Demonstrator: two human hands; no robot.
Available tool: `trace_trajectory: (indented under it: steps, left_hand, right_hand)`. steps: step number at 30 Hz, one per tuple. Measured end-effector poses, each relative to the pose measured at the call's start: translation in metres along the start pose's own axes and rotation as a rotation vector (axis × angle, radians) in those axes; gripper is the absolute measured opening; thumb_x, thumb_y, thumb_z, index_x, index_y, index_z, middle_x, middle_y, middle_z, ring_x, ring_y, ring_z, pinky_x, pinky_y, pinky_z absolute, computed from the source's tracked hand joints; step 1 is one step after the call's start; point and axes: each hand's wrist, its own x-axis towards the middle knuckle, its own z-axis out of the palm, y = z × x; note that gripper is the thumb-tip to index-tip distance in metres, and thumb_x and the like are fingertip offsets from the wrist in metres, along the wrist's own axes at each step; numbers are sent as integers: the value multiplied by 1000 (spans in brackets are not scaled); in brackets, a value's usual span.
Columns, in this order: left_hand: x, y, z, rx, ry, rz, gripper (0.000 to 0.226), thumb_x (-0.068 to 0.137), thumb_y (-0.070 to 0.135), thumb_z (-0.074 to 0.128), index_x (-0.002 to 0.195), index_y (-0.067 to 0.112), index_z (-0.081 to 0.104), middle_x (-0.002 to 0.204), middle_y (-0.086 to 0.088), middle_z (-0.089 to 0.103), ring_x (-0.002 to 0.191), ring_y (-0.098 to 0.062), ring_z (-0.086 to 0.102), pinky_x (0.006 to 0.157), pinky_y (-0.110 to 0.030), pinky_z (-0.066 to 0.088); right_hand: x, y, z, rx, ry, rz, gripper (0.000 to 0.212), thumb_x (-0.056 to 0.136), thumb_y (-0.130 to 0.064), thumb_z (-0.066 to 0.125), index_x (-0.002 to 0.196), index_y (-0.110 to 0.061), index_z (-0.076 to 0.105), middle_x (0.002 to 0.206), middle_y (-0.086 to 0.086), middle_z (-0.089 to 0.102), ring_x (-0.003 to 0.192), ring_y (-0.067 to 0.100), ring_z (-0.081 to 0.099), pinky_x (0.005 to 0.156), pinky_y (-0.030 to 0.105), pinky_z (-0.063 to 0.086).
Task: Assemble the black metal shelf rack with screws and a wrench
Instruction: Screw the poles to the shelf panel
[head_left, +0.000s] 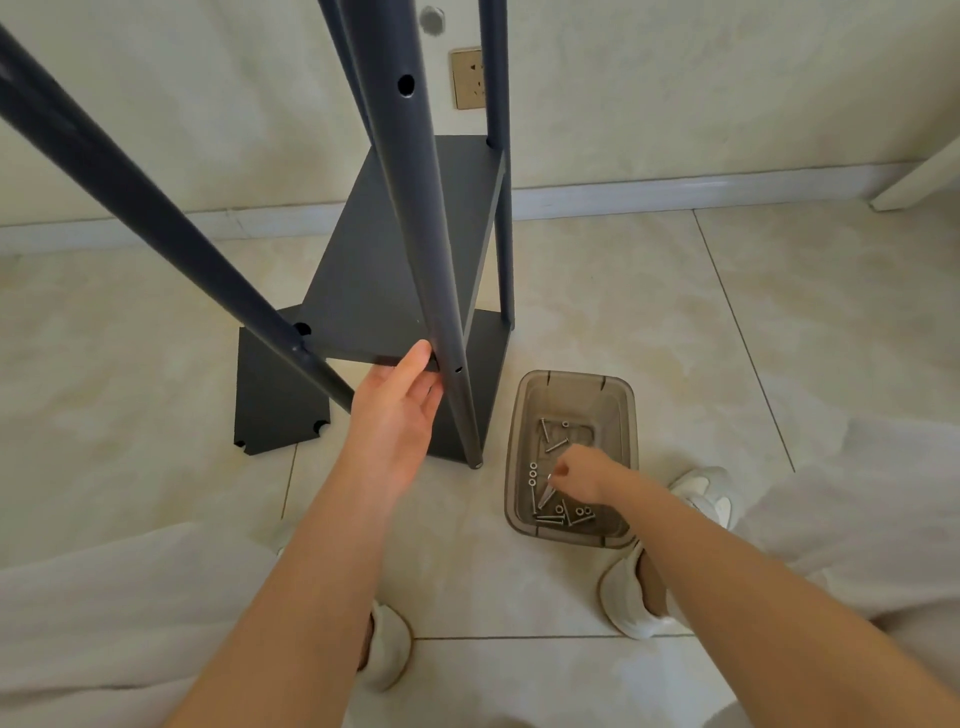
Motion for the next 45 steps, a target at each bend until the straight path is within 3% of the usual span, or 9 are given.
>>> trace_trajectory:
  steps: [2,4,7,10,14,20,32,42,45]
  left_hand:
    - [1,-2,-5,32,-18,7,9,104,23,47,105,20,56,77,15,76,77,1,73,84,-22,54]
    - [4,-3,-9,38,-19,17,11,103,20,49,109,17,58,81,12,77,84,-2,74,78,-21,56]
    - [6,-6,-13,21,-46,24,18,99,19,56,115,12,58,93,4,75,98,-9,73,94,-29,51]
    - [5,-7,-10,51,-51,30,24,91,23,61,112,11,57,88,3,70,95,-9,72,96,-29,49]
    - [5,-10,-10,53,-65,60,26,77,28,65,100,15,62,96,0,71,105,-13,71,98,-31,48]
    - [9,-12,-12,46,-77,64,26,79,25,64,104,17,62,112,-4,73,112,-17,69,97,-35,48]
    - [11,-15,-15,60,-92,58,22,81,26,64,102,20,63,114,-2,73,113,-17,68,100,-37,47]
    - [10,-14,-12,69,-114,97,26,76,30,69,99,19,65,106,0,74,109,-16,70,94,-33,49]
    - [6,-12,-7,74,-99,100,29,81,27,66,109,20,64,106,2,75,106,-13,71,93,-30,51]
  right_hand:
    - [15,8,-4,38,43,50,29,102,-21,48,115,-4,66,113,13,67,101,24,62,88,33,50]
    - [31,11,-10,39,67,84,31,102,-20,47,122,-2,63,121,15,64,109,29,61,92,35,48]
    - [53,9,-17,52,117,106,26,98,-14,51,118,-2,62,118,18,64,107,33,60,83,34,47]
    - [69,5,-17,32,129,96,21,95,-7,54,113,-3,65,112,16,66,101,31,62,77,32,46]
    - [80,8,-3,-25,107,75,32,92,-2,55,122,-9,63,122,14,62,107,31,60,87,34,48]
    - [80,21,19,-118,181,107,44,89,3,58,131,-9,53,151,16,33,125,35,51,101,40,47]
    - [73,22,25,-309,156,236,36,94,-15,58,130,-12,54,127,13,57,112,29,59,84,38,49]
    - [53,4,23,-52,310,248,54,93,-2,51,143,-3,30,123,17,60,106,32,62,73,37,48]
    - [37,-10,21,90,377,217,40,96,-4,49,135,-4,39,119,18,61,105,32,62,77,36,50]
